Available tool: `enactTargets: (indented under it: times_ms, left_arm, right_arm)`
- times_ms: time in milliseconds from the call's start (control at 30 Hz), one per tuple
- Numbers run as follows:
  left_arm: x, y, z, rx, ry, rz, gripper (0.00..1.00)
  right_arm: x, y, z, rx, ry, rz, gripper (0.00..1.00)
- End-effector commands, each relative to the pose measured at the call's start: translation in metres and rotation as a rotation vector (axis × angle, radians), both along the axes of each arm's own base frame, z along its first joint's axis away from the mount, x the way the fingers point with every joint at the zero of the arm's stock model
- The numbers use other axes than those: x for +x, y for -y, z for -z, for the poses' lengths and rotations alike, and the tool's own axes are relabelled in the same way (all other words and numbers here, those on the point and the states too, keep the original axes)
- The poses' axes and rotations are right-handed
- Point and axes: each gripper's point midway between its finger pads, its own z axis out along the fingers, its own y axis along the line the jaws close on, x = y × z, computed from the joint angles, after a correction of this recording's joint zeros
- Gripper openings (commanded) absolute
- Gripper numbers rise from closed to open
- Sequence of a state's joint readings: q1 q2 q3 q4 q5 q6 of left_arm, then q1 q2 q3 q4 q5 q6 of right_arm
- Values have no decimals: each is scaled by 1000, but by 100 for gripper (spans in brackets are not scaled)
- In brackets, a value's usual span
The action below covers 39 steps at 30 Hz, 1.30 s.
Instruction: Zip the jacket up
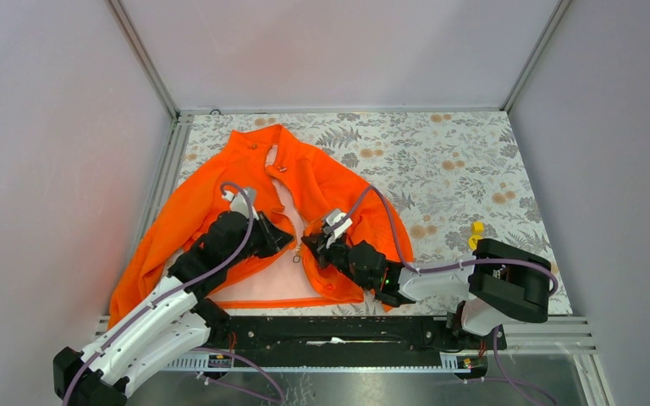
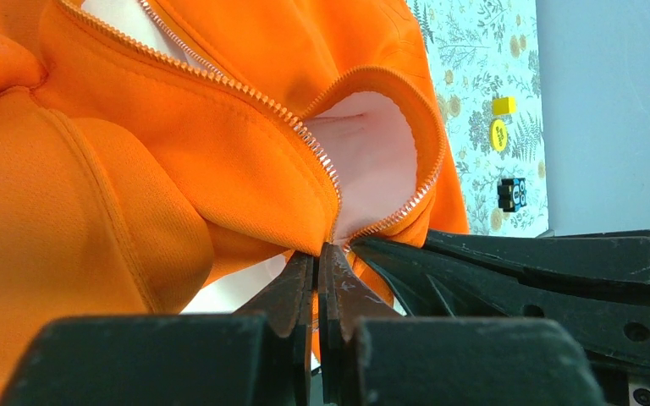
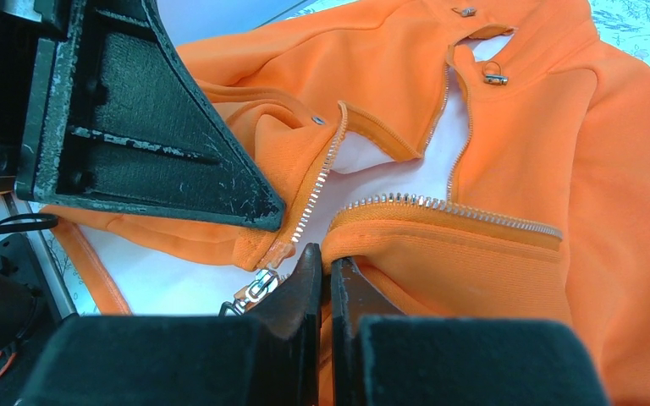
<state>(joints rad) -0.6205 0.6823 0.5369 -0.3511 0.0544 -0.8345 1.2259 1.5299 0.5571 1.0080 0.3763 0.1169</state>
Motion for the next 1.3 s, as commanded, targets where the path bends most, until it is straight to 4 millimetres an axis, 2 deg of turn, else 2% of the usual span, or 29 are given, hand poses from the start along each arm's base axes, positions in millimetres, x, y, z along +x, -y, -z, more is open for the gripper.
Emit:
enactTargets:
  times_ms: [0, 433, 767, 1067, 1267]
  left_arm:
    - [1, 11, -17, -57, 67, 53, 0]
    - [-5, 10, -10, -36, 67, 86, 0]
    - [-21, 19, -2, -63, 30, 174, 0]
    - [-27, 21, 5, -55, 33, 218, 0]
    - [-34, 23, 8, -71, 20, 252, 0]
  right_arm:
    - [5, -5, -24, 90, 29, 30, 0]
    - [6, -4, -24, 98, 23, 43, 0]
    - [8, -4, -25, 108, 17, 53, 0]
    - [16, -6, -25, 131, -58, 125, 0]
    - [30, -3, -29, 158, -77, 222, 0]
